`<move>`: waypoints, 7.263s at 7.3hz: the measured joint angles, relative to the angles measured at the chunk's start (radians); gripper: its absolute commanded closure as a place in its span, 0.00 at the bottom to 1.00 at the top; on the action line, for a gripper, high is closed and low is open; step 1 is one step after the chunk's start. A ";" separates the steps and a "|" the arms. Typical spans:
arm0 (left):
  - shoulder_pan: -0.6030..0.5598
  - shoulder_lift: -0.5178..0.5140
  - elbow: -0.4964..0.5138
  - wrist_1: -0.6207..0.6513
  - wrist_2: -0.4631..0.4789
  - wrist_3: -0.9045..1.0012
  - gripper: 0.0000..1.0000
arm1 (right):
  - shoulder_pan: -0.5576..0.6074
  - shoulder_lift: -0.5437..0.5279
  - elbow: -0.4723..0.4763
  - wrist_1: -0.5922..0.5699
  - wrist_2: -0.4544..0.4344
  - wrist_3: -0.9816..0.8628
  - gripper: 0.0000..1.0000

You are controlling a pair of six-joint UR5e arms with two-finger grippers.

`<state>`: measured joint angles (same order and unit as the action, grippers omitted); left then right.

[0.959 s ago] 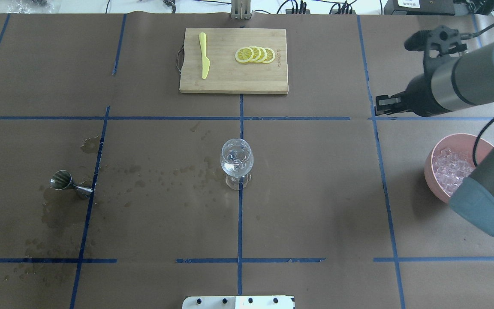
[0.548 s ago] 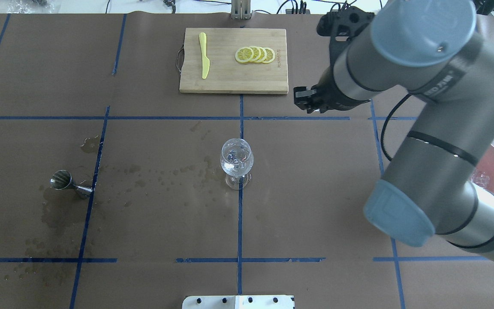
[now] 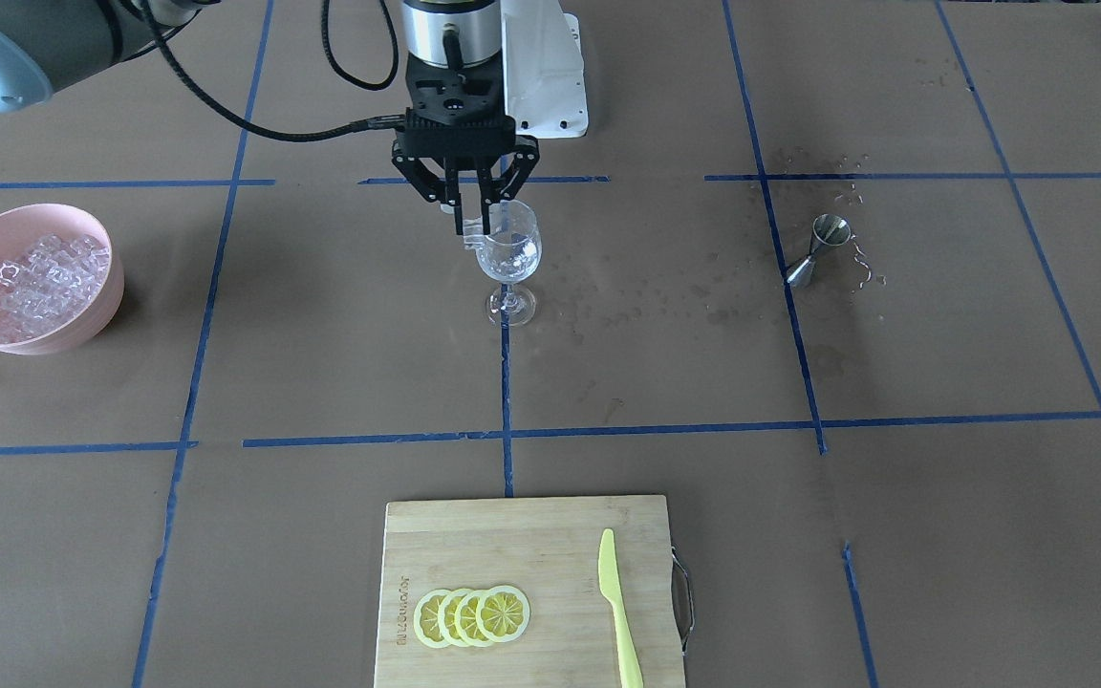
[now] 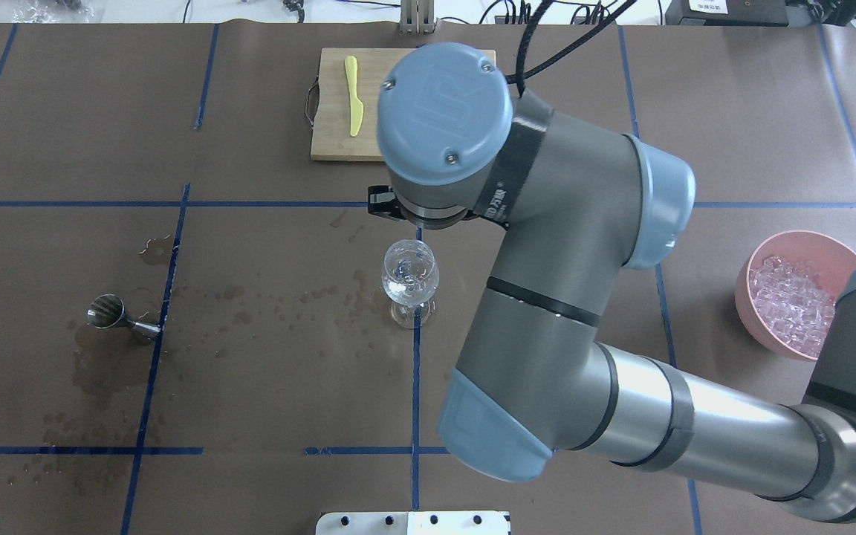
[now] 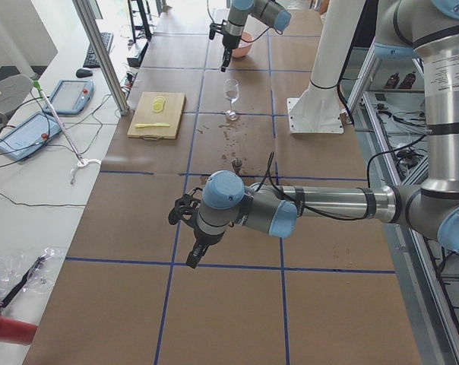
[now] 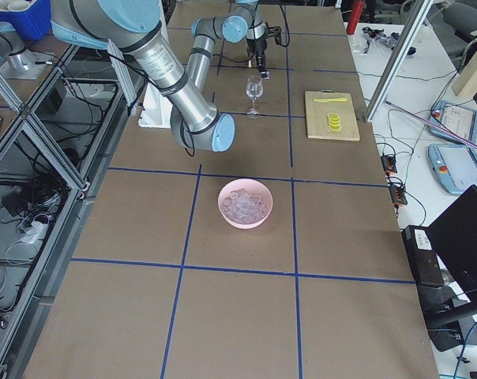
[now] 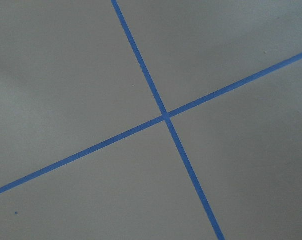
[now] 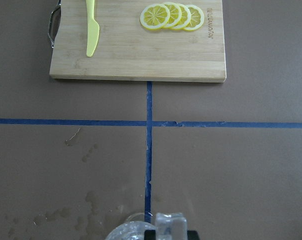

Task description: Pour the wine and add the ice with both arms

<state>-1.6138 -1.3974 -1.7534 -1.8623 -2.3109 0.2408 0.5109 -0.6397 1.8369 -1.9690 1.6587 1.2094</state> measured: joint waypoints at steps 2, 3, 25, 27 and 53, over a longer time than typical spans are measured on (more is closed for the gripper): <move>0.000 0.000 0.002 0.000 0.000 0.000 0.00 | -0.043 0.036 -0.041 -0.006 -0.026 0.021 0.88; 0.000 0.000 0.003 0.000 0.000 0.000 0.00 | -0.056 0.040 -0.044 -0.022 -0.031 0.023 0.87; 0.000 0.061 0.020 0.006 -0.001 0.008 0.00 | 0.955 -0.934 0.029 0.180 0.644 -1.457 0.00; 0.000 0.090 0.018 0.044 0.001 0.004 0.00 | 1.069 -1.036 -0.026 0.188 0.650 -1.511 0.00; -0.003 0.072 -0.047 0.170 -0.044 0.009 0.00 | 1.056 -1.203 -0.060 0.478 0.638 -1.263 0.00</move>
<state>-1.6168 -1.3251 -1.8005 -1.6919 -2.3550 0.2500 1.5672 -1.8426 1.7766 -1.4910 2.2963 -0.0537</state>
